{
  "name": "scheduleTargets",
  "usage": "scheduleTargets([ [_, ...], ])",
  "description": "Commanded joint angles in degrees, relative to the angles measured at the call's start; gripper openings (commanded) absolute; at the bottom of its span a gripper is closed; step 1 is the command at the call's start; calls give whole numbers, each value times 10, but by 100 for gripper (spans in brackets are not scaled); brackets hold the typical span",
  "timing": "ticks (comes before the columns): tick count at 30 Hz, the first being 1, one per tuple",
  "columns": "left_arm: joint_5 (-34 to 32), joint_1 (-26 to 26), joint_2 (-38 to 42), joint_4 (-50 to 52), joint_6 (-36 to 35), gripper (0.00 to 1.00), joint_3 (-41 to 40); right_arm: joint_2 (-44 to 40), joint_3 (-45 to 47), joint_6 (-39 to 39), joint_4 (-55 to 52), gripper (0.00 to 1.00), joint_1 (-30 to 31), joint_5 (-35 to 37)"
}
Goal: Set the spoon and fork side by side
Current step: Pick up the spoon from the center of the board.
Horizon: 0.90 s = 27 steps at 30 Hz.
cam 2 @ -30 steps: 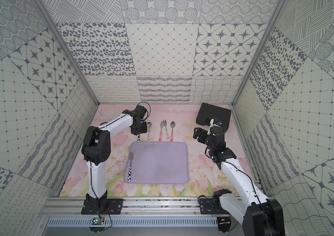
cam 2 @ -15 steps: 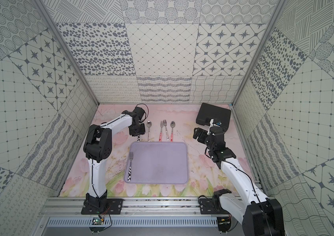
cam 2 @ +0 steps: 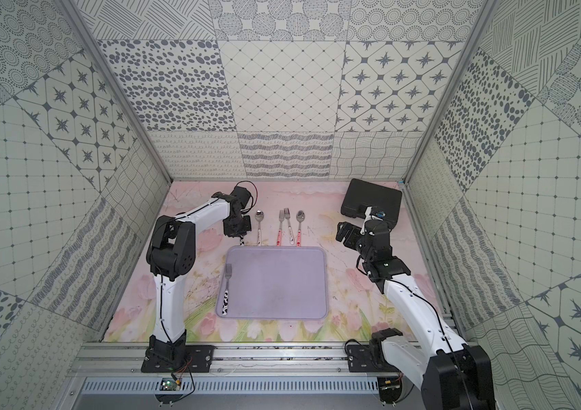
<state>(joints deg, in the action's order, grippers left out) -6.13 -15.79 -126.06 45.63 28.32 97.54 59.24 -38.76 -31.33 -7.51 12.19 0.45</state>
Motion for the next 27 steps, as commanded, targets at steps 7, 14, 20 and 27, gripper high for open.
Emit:
scheduleTargets([
  [7, 23, 1, 8, 26, -24, 0, 0, -2, 7, -1, 20, 97, 3, 3],
  [14, 28, -9, 41, 28, -25, 0, -15, -2, 7, -2, 20, 97, 3, 3],
  [20, 18, -23, 75, 31, -24, 0, -41, -3, 7, -3, 20, 97, 3, 2],
  [27, -2, -49, 126, 39, -18, 0, -75, -6, 10, -3, 20, 96, 3, 2],
])
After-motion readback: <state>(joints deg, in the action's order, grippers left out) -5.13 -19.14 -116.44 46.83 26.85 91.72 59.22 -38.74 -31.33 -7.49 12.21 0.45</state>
